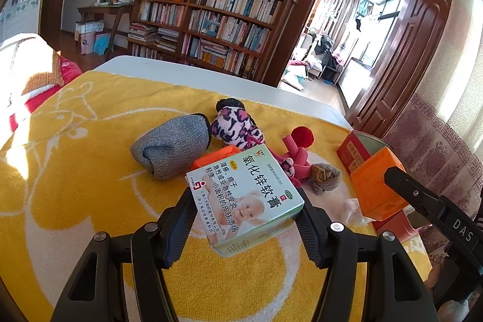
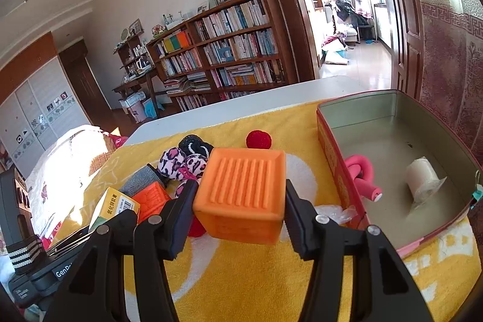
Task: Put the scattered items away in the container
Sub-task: 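Carry the ointment box to the tin with the left gripper while the right grasps and carries the orange cube, then release the ointment box in the tin with the left gripper while the right releases the orange cube there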
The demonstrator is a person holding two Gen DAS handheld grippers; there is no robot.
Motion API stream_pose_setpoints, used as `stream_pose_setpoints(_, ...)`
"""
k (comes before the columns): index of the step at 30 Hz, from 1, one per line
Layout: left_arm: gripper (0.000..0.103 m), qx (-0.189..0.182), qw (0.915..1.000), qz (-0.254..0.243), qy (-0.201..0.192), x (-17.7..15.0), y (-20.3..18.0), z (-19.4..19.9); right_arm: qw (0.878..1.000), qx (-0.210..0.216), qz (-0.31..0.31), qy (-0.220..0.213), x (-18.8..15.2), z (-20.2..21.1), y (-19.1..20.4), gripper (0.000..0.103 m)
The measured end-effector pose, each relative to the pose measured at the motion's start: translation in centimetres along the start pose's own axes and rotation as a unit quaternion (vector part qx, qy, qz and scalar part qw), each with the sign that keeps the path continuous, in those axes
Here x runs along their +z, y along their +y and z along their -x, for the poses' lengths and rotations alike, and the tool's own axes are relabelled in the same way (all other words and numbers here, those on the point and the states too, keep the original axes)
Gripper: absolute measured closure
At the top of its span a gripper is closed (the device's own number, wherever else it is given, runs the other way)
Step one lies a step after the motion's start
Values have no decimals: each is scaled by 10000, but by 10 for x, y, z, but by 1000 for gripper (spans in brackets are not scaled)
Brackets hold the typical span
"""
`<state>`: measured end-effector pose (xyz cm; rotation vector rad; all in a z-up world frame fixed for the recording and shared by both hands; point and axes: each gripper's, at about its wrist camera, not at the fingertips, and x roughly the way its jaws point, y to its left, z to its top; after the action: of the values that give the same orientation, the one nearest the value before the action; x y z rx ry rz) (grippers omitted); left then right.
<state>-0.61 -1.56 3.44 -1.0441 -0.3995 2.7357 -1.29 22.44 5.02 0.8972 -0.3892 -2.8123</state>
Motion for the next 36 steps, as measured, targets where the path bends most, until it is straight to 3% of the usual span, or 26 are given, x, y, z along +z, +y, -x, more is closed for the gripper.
stream_pose_setpoints(10,38,-333,9984,-454,-81,20,-52,8,9953,-584,-453,-633,32,48,-66,44)
stream_pose_setpoints(19,38,-903,9911,-977,-10,37,-129,-5,9870,-1130,-597,-969,57,76,-120,45)
stream_pose_setpoints(20,38,-949,9902,-1027,-5,39,-137,-8,9868,-1144,-622,-967,59,75,-125,45)
stream_pose_setpoints(22,38,-1027,9884,-1115,10,43,-154,-14,9870,-1132,-641,-944,61,75,-134,56)
stream_pose_setpoints(30,38,-1342,9816,-1337,249,47,-208,-47,9859,-1122,-834,-914,60,68,-159,57)
stream_pose_setpoints(36,38,-1381,9780,-1509,418,43,-233,-67,9839,-1113,-1113,-840,48,60,-173,57)
